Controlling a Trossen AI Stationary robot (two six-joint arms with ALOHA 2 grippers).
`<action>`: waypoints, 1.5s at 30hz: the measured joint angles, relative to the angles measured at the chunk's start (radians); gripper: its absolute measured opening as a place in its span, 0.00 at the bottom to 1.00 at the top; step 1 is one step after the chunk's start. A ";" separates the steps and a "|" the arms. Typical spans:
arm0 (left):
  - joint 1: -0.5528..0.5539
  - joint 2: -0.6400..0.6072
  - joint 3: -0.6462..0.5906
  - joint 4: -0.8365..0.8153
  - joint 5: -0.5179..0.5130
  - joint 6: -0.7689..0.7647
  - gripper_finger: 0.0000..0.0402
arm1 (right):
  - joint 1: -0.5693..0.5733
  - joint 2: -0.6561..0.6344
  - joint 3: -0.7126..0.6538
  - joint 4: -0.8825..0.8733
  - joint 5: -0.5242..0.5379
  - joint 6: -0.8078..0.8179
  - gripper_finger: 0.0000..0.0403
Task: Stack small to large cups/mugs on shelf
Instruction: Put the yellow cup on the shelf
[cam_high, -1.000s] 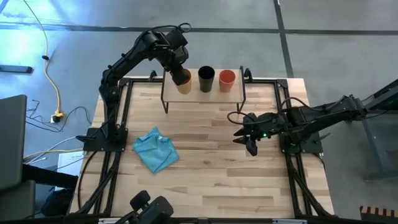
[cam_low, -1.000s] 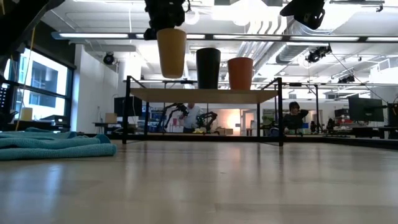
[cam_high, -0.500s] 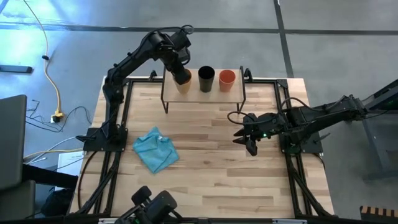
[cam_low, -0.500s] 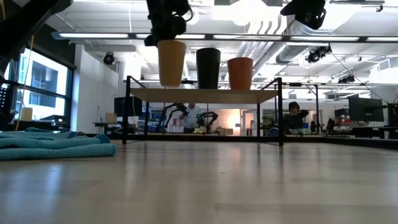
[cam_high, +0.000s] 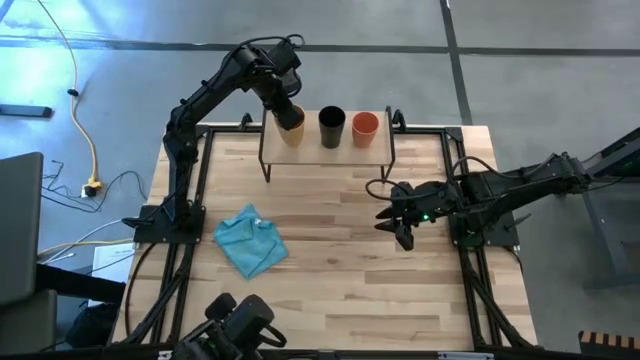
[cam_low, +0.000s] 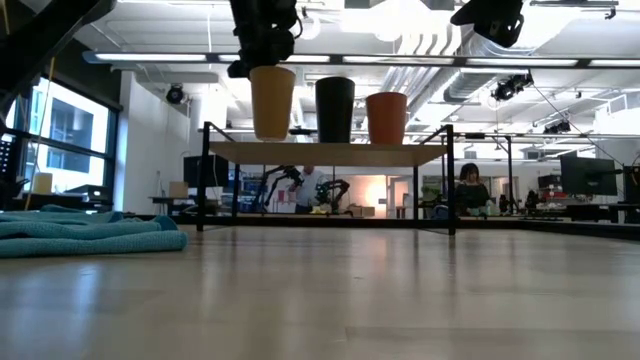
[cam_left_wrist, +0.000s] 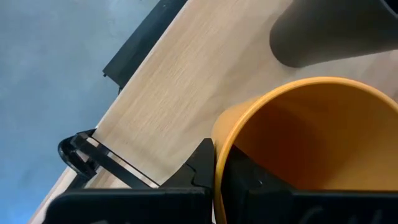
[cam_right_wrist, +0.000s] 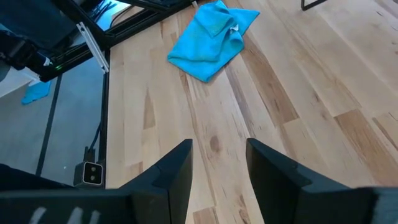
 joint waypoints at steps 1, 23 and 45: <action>0.001 0.000 0.000 0.000 0.002 0.000 0.00 | 0.000 0.000 0.000 0.000 0.000 -0.001 0.35; 0.026 0.000 0.000 0.000 0.032 0.007 0.00 | 0.000 0.000 0.000 0.000 0.001 -0.007 0.35; 0.025 0.015 0.000 0.004 0.046 0.006 0.00 | 0.000 0.000 0.000 0.000 0.001 0.008 0.35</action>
